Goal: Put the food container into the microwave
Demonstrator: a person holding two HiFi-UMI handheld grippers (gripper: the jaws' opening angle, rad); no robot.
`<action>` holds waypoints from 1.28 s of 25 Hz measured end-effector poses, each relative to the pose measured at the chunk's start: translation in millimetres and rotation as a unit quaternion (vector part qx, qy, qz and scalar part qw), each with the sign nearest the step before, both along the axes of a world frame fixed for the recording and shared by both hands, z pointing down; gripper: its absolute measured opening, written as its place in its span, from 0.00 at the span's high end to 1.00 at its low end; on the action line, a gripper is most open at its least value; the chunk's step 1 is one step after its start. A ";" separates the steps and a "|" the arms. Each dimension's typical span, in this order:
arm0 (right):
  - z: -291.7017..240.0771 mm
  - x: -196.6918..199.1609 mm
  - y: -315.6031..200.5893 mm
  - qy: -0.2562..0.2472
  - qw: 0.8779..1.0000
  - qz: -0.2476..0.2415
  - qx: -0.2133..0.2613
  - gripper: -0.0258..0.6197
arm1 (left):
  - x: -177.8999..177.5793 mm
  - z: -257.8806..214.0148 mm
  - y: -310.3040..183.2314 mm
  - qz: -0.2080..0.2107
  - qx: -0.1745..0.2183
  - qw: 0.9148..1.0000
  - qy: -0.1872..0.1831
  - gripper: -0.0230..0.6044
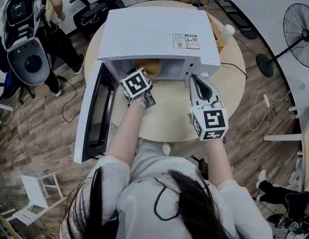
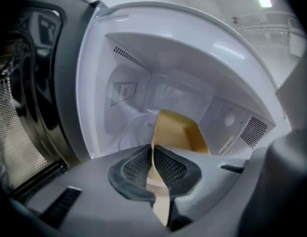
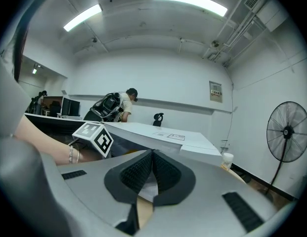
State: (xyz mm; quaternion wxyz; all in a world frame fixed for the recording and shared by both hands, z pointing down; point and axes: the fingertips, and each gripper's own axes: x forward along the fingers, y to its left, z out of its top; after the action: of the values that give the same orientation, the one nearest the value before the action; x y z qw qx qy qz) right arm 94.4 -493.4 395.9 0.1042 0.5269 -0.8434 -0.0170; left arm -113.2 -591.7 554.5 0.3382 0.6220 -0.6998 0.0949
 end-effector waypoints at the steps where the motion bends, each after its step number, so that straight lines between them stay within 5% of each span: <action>1: 0.4 -1.0 -1.3 0.001 1.000 -0.001 -0.001 0.92 | 0.2 -0.1 -4.1 -0.002 0.002 1.000 0.002 0.93; 20: 6.1 -7.2 0.3 0.007 1.000 -0.009 -0.009 0.91 | 5.2 -4.8 -24.2 -0.017 0.031 0.998 0.046 0.91; 25: 3.0 -3.9 9.0 0.002 1.000 -0.015 -0.006 0.91 | 7.5 -17.5 -14.9 -0.011 0.053 0.997 0.054 0.76; 32: -4.1 -5.3 30.1 -0.008 0.999 -0.036 -0.004 0.91 | 4.6 -42.8 19.8 -0.011 0.081 0.995 0.056 0.75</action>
State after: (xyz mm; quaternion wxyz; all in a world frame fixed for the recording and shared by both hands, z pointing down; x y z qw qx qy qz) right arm 89.1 -463.3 391.8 0.0987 0.4955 -0.8629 -0.0128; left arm -108.7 -571.9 511.7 0.3266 0.6439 -0.6919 -0.0008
